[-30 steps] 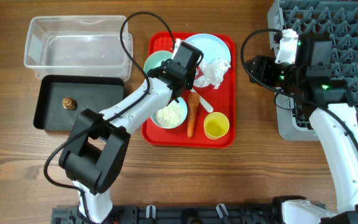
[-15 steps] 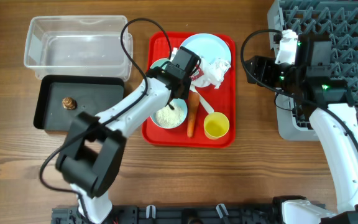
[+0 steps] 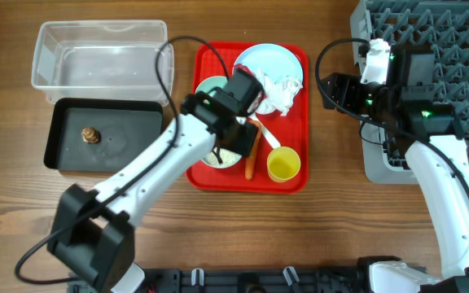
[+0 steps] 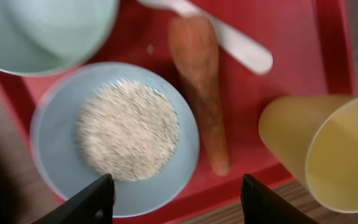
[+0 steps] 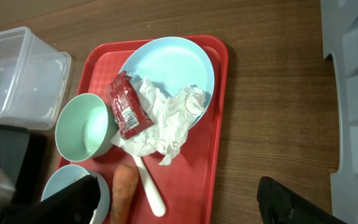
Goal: Sort waste into correct bins and load items into the dishwasher rack
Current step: 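Grasp the blue bowl of rice with the left gripper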
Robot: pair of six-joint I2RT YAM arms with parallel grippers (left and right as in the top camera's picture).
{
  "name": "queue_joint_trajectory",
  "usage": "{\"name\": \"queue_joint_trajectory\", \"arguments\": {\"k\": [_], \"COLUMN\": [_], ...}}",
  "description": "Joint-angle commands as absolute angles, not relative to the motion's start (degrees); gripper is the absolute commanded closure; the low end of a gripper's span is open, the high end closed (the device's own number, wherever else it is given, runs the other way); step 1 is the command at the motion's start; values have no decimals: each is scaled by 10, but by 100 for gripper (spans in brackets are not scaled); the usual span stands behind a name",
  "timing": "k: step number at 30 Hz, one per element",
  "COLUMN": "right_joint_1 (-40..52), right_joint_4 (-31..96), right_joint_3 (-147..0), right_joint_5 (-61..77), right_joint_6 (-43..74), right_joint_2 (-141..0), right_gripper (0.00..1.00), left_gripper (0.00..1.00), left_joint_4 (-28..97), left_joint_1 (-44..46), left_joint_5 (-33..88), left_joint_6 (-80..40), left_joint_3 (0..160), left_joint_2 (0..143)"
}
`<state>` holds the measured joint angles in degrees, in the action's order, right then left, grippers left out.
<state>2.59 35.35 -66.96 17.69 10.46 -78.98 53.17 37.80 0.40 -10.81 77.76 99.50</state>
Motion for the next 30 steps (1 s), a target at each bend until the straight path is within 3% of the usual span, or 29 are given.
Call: {"name": "queue_joint_trajectory", "arguments": {"k": [1,8,15,19,25,30], "right_joint_1": [27,27,27,27,27,27], "right_joint_4": [352,352,356,355,356,356], "right_joint_3": [-679,-679,-679,-679,-679,-679], "right_joint_5": [167,167,167,163,163,163], "right_joint_6": [107,107,107,106,107,106], "right_joint_2": [-793,-793,-793,-793,-793,-793], "right_gripper": [16,15,15,15,15,15], "left_gripper": [36,41,54,65,93,96], "left_joint_4": [527,472,441,441,439,439], "left_joint_1": [397,399,399,399,399,399], "left_joint_5": [34,32,14,-10,-21,-22], "left_joint_6": [-98,-99,-100,-118,-126,-126], "left_joint_3": [746,700,684,684,684,684], "left_joint_2": [1013,1041,1058,1061,1061,1061]}}
